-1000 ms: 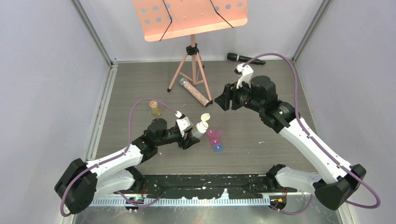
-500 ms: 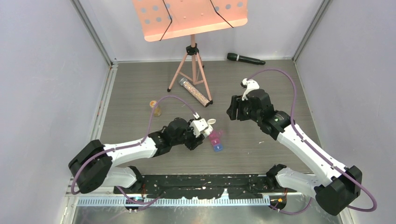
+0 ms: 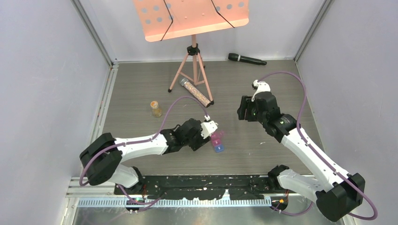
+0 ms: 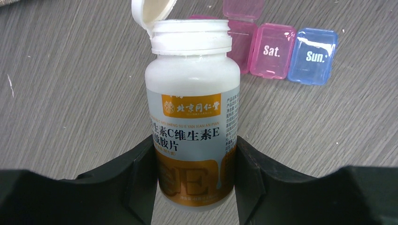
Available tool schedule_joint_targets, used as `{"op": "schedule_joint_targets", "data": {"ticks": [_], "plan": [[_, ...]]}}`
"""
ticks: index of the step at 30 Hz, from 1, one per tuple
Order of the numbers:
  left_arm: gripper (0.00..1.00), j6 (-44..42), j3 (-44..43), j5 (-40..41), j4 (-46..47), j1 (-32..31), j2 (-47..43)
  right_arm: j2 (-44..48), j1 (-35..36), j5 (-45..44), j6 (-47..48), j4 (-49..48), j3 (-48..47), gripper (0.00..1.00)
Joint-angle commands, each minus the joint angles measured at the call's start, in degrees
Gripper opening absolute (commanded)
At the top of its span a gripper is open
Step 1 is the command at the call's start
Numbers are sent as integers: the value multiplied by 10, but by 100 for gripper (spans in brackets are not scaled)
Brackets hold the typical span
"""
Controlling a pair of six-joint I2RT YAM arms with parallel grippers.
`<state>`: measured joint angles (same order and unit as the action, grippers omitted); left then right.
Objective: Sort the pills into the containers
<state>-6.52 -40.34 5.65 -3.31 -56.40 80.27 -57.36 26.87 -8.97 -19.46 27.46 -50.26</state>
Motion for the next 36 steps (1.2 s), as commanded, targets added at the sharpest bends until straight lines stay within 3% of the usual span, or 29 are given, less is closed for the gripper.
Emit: {"op": "schedule_joint_targets", "data": {"ticks": [1,28,36], "plan": [[0,-15,-38,23,-24,-15,16,6,-11,-11,-11,-15,7,63],[0,-27,-147,72,-180,-50,96,-5,-32,16,-11,-23,23,63],[0,-17,-160,87,-188,-58,110,-7,-35,19,-10,-23,25,63]]}}
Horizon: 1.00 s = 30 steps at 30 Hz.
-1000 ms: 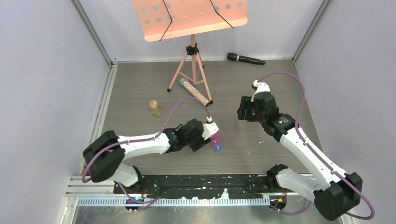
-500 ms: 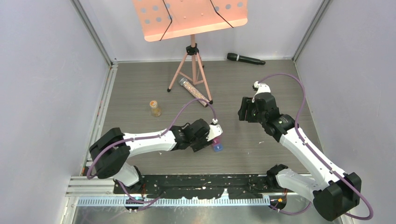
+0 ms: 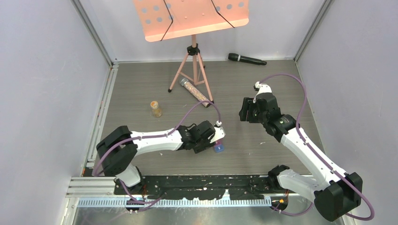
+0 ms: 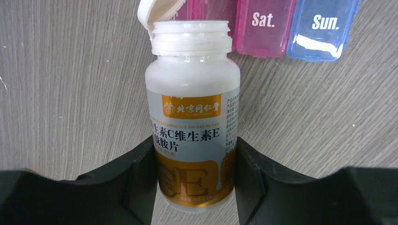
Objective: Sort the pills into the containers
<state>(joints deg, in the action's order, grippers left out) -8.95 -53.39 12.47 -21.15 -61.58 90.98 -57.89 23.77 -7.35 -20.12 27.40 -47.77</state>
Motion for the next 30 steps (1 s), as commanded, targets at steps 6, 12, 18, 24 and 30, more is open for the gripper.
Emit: {"op": "schedule_joint_targets", "data": {"ticks": [6,12,18,24,30], "plan": [[0,-3,-43,33,-28,-15,17,-3,-6,7,-4,-23,0,63],[0,-5,-60,50,-47,-22,30,-4,-8,13,-2,-25,2,63],[0,-12,-75,65,-72,-32,40,-3,-9,19,-1,-29,6,63],[0,-13,-89,73,-94,-39,51,-5,-9,21,-1,-29,7,63],[0,-16,-105,91,-116,-47,63,-5,-10,29,1,-33,8,63]]}}
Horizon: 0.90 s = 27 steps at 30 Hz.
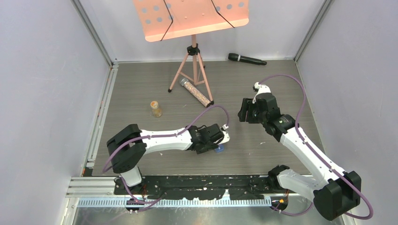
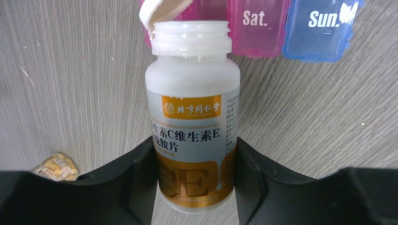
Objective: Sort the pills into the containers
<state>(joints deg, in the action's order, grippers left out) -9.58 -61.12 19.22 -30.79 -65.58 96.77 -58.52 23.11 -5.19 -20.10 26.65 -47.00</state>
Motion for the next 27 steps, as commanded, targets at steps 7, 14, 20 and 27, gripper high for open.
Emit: {"op": "schedule_joint_targets", "data": {"ticks": [7,14,20,27], "plan": [[0,-12,-35,33,-28,-10,9,0,-4,9,1,-27,2,64],[0,-22,-48,37,-48,-15,18,-2,-4,11,1,-27,3,64],[0,-25,-57,37,-58,-17,25,-3,-4,12,0,-27,3,64],[0,-24,-75,42,-75,-18,30,-4,-5,14,0,-27,3,64]]}}
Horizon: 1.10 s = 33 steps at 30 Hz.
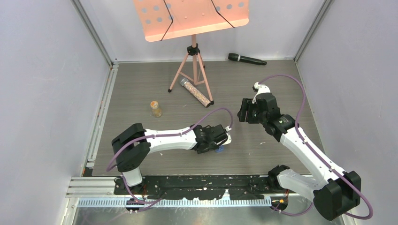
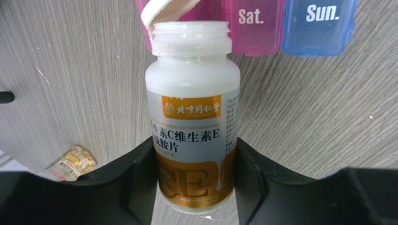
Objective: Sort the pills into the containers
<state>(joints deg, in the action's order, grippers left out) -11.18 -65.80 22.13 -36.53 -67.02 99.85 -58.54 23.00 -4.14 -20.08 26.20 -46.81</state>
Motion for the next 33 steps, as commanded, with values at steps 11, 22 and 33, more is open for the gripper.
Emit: {"op": "schedule_joint_targets", "data": {"ticks": [11,22,33], "plan": [[0,-15,-48,25,-48,-8,7,-3,-4,4,1,-22,2,64],[0,-16,-72,31,-76,-8,23,-3,-6,4,1,-22,2,64],[0,-19,-94,38,-107,-9,34,-5,-7,4,2,-22,1,64]]}}
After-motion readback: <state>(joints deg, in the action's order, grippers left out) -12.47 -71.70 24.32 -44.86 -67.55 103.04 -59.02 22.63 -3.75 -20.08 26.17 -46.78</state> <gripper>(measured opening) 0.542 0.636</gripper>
